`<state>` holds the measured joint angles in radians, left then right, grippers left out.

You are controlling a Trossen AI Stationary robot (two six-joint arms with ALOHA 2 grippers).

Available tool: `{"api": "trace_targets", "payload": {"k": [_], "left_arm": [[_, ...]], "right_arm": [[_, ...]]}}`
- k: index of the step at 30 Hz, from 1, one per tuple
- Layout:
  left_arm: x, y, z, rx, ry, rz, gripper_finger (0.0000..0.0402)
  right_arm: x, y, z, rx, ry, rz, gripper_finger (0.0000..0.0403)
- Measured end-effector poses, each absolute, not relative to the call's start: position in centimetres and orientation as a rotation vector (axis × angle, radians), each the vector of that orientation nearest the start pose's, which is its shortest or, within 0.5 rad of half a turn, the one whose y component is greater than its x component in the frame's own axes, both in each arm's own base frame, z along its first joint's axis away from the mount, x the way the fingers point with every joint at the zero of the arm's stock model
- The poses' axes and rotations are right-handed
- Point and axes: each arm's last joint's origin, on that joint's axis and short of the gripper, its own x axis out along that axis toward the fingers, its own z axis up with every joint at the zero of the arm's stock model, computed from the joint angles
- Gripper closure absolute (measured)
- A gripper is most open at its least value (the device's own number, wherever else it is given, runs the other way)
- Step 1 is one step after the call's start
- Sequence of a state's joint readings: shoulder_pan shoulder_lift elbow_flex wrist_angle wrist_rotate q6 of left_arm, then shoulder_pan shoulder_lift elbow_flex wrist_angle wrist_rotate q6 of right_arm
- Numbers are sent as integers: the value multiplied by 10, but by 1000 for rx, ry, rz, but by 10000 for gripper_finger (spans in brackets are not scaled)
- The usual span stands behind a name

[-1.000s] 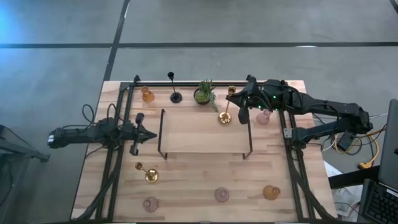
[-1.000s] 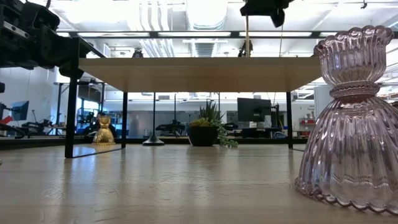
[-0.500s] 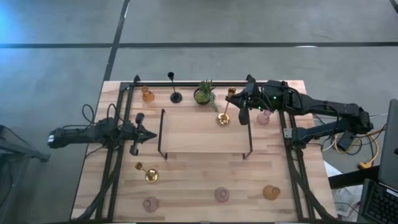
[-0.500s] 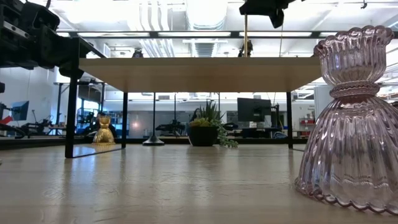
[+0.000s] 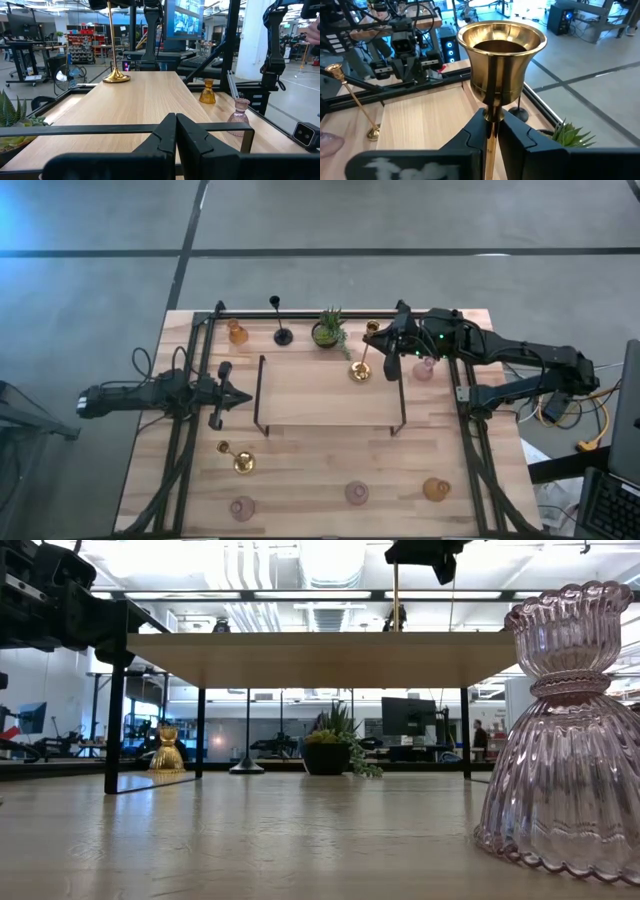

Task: Pick & Place candle stick holders
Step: Put the right gold candle holder on the shelf

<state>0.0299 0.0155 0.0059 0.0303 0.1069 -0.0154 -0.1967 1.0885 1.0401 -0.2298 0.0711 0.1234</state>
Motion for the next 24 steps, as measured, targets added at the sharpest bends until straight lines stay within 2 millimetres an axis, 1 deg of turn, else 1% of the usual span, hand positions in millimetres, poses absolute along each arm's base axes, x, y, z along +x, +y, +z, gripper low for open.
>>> {"api": "trace_targets", "payload": {"k": [4, 8, 15, 17, 24], "left_arm": [[98, 0, 167, -14, -20, -77, 387], [98, 0, 167, -14, -20, -77, 387], [98, 0, 167, -14, -20, -77, 387], [98, 0, 167, -14, -20, -77, 387], [98, 0, 167, -14, -20, -77, 387]], "right_arm": [[233, -48, 359, 144, 261, -278, 369], [234, -47, 360, 150, 253, -232, 371], [235, -47, 363, 146, 213, -225, 369], [238, -47, 363, 141, 206, -224, 369], [252, -50, 353, 126, 238, -223, 369]]}}
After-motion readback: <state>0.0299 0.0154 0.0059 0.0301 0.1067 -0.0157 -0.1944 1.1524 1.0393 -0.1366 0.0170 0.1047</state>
